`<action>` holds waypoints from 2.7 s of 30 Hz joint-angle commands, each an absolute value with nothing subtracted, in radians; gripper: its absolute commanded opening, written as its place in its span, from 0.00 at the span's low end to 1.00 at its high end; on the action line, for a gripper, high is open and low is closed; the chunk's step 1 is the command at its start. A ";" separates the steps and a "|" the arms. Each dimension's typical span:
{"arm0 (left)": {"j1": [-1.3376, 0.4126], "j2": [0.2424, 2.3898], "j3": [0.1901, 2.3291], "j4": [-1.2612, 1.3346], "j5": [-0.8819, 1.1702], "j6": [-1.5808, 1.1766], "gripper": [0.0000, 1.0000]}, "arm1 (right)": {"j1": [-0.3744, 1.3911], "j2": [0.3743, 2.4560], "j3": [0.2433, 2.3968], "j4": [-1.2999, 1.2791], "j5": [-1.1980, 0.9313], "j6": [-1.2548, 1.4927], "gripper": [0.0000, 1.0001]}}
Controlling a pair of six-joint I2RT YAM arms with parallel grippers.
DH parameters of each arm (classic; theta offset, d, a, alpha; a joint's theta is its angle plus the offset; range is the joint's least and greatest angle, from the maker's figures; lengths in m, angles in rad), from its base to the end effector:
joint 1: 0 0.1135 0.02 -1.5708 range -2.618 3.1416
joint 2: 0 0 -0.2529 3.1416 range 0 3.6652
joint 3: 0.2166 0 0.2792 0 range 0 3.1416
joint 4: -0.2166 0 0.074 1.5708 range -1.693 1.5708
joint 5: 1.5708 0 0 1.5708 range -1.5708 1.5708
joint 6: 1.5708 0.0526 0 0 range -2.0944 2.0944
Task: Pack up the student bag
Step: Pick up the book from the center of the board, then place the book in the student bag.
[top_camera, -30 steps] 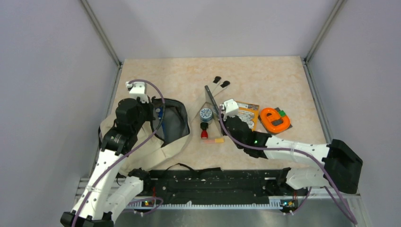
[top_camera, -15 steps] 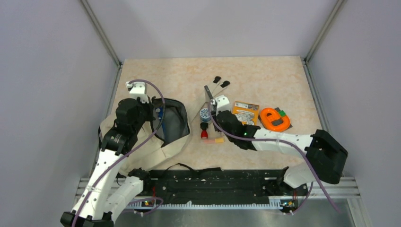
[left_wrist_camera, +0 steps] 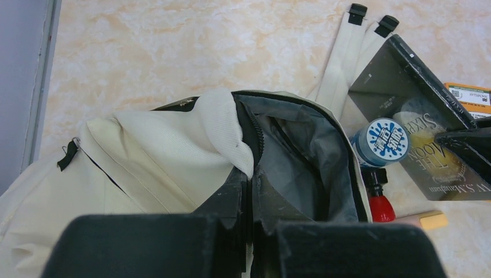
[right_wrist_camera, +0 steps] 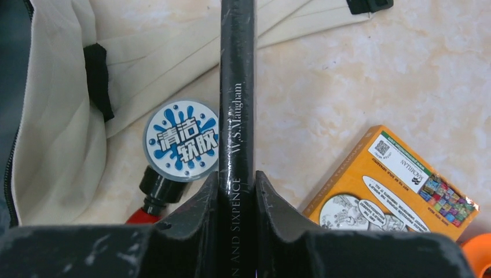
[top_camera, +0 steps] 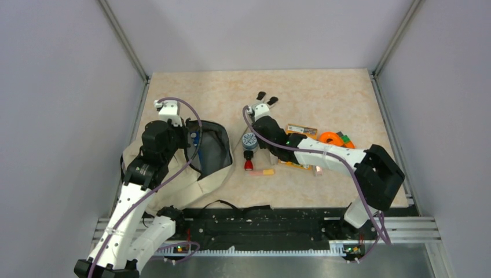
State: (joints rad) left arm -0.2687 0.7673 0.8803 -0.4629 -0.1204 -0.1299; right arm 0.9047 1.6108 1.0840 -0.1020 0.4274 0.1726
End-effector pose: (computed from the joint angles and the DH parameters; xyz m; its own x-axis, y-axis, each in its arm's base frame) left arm 0.2145 -0.0525 0.3362 -0.3478 -0.0376 -0.9368 0.1107 0.9906 -0.0809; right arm 0.2609 0.2967 0.2093 -0.4454 -0.3137 -0.8386 -0.4384 0.8931 -0.1013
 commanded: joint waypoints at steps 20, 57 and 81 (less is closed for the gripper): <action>-0.265 0.702 0.868 -0.349 -0.047 -0.132 0.00 | 0.850 1.216 0.996 0.224 0.143 0.459 0.00; -0.264 0.680 0.859 -0.324 0.090 -0.116 0.00 | 0.945 1.931 1.355 0.734 -0.263 0.883 0.00; -0.264 0.672 0.860 -0.324 0.063 -0.121 0.00 | 1.048 2.289 1.552 0.706 -0.199 0.939 0.00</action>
